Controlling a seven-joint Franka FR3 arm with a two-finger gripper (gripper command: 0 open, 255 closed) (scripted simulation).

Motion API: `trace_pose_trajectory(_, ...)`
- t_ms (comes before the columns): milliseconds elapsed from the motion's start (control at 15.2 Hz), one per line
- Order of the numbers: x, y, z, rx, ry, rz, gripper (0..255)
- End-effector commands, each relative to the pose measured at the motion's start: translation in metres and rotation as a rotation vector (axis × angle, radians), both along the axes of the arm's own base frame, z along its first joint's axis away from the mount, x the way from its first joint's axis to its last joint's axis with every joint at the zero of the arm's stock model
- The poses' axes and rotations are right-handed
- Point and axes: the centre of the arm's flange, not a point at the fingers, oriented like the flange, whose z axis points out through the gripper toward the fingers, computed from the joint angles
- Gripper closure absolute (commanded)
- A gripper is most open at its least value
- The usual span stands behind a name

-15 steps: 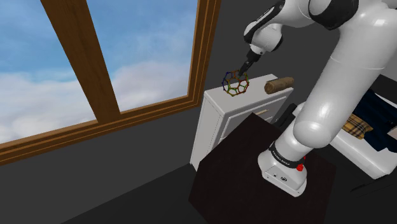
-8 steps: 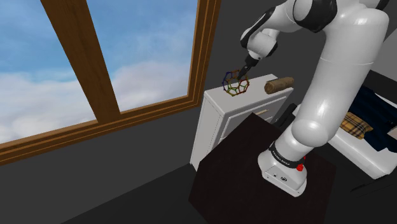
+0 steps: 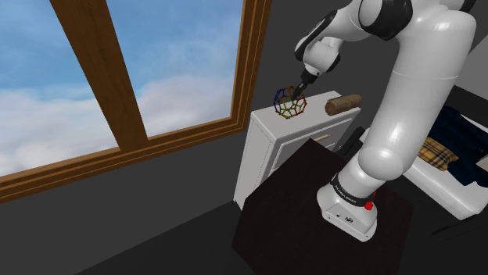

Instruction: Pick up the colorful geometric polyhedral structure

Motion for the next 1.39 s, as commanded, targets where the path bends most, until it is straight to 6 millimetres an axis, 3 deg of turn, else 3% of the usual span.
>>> trace_pose_trajectory(0,-0.002,0.0,-0.002,0.003,0.005,0.0,255)
trace_pose_trajectory(198,0.003,0.001,-0.006,0.003,0.005,0.0,255)
trace_pose_trajectory(1188,0.003,0.001,0.073,0.003,0.005,0.0,255)
trace_pose_trajectory(1320,0.003,0.001,0.074,0.003,0.005,0.0,255)
